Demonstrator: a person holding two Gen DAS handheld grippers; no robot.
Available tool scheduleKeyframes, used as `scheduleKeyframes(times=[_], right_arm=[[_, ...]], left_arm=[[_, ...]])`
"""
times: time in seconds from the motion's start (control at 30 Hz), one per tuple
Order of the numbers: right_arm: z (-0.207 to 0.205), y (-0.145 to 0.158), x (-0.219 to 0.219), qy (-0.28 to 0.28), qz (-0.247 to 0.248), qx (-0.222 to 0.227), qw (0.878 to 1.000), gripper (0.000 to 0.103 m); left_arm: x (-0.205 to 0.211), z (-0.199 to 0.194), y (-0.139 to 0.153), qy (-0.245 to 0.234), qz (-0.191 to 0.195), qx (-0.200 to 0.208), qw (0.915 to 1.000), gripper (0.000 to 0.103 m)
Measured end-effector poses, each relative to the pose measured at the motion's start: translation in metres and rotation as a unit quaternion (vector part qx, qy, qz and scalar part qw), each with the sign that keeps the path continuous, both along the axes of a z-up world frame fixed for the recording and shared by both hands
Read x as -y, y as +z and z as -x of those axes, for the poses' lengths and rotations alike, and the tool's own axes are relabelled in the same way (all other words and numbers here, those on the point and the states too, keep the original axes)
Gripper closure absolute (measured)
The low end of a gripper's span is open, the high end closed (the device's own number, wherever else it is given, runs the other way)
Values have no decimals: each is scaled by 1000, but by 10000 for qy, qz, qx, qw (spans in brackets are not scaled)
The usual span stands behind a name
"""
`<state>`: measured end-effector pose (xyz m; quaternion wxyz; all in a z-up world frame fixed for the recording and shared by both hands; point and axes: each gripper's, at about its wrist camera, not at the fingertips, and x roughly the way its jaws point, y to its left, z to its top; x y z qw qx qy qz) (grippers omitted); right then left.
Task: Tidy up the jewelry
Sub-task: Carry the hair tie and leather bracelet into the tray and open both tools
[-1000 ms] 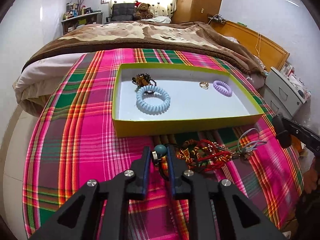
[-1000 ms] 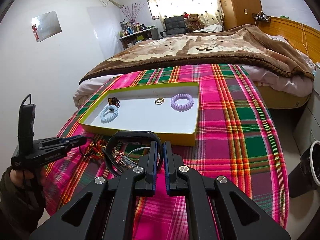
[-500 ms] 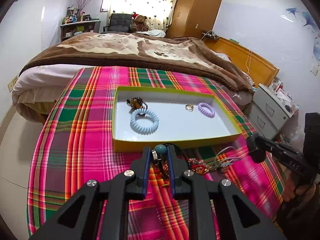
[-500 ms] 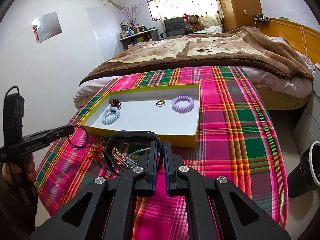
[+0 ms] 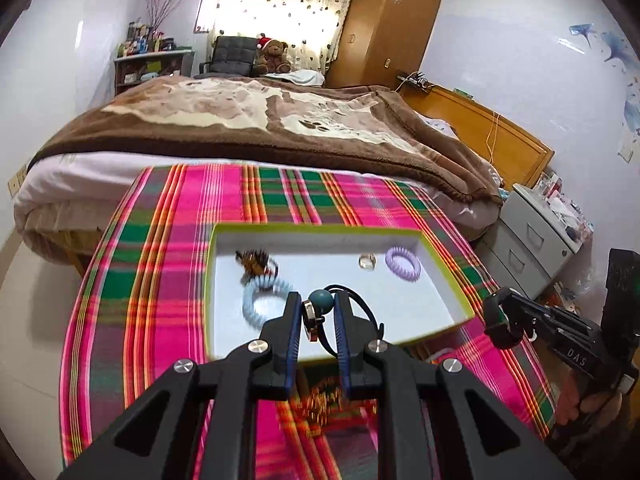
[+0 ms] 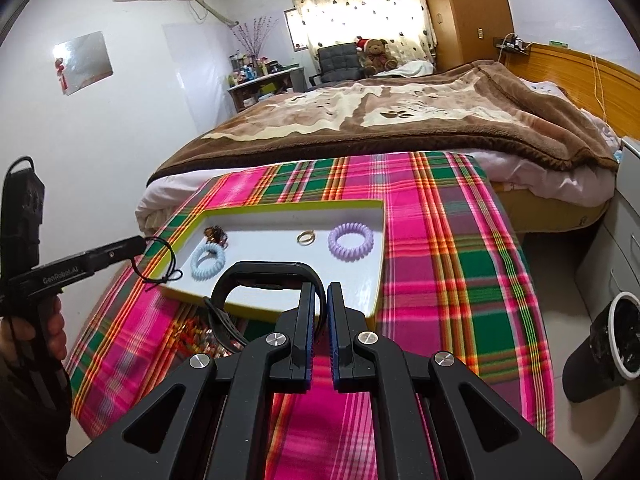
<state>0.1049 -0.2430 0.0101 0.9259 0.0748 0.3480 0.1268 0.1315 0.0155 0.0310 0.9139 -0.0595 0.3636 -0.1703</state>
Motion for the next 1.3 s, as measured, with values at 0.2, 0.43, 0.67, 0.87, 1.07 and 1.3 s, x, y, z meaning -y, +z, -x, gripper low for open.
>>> scheduleKeyframes(times=[0.2,0.43,0.67,0.87,1.07,1.3], right_arm=[[-29,-7,-2,-123,96,-193,9997,97],[-60,-26,-7,-167,272,-501,9982,97],[-77,-40,-12,-157,406,-708,9965,97],[-85,-48,-13,-163,483,-841,9952,97],[-90,-54,-17,-153,690,-907,9934,97],[-93,-55,-23,-123,919,-889,9917,97]], left_arm=[[11,-35,-5,-56,50,-173,9998,86],[27,-68,-21,-168,-87,-395,9990,86],[37,-94,-39,-174,-196,-633,9977,86],[43,-111,-53,-177,-245,-845,9960,86],[46,-119,-63,-91,-457,-930,9946,86],[48,-123,-70,-74,-516,-1017,9934,86]])
